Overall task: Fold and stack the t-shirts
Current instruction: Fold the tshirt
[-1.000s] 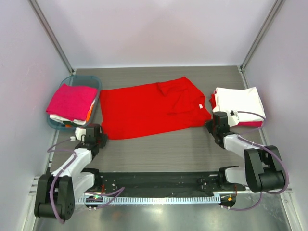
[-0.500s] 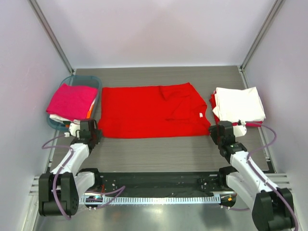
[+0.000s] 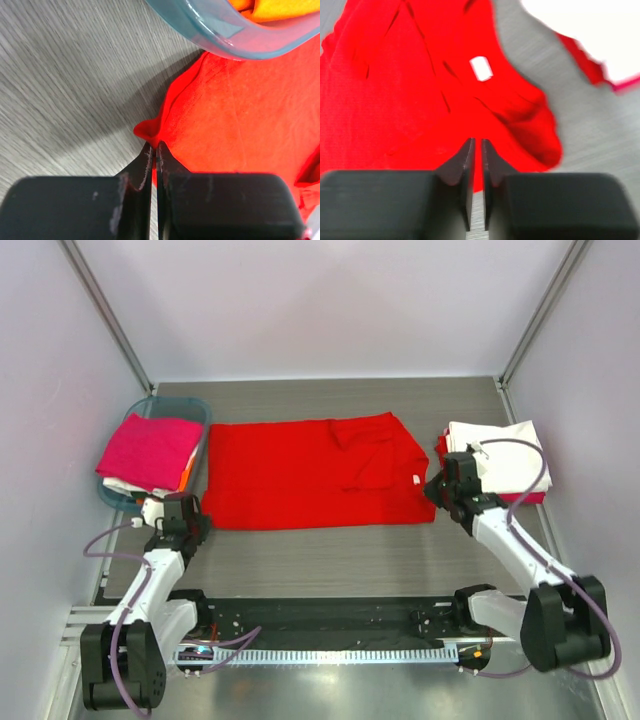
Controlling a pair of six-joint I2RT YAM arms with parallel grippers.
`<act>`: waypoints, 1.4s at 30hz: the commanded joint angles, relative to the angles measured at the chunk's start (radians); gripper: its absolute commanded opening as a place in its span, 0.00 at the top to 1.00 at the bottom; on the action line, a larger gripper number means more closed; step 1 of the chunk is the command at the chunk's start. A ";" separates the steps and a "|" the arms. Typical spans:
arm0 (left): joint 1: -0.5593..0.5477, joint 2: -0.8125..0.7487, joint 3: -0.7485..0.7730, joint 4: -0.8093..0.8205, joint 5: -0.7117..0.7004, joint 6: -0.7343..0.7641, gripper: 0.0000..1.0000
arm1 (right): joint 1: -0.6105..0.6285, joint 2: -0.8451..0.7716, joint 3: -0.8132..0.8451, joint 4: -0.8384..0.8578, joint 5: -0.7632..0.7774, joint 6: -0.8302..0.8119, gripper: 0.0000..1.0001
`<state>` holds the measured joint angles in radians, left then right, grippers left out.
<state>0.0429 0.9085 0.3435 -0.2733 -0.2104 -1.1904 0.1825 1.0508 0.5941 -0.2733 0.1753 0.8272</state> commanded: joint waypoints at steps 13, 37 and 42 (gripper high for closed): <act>0.009 -0.011 0.046 -0.023 -0.023 0.115 1.00 | 0.080 -0.004 -0.037 0.008 0.055 -0.014 0.53; 0.008 -0.036 0.054 -0.053 -0.020 0.107 1.00 | 0.112 -0.034 -0.326 0.261 0.138 0.245 0.46; 0.009 -0.042 0.055 -0.061 -0.015 0.107 1.00 | 0.110 -0.015 -0.310 0.269 0.208 0.237 0.53</act>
<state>0.0444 0.8715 0.3626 -0.3264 -0.2146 -1.0943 0.2916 1.0218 0.2821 -0.0288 0.2844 1.0576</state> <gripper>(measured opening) 0.009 0.494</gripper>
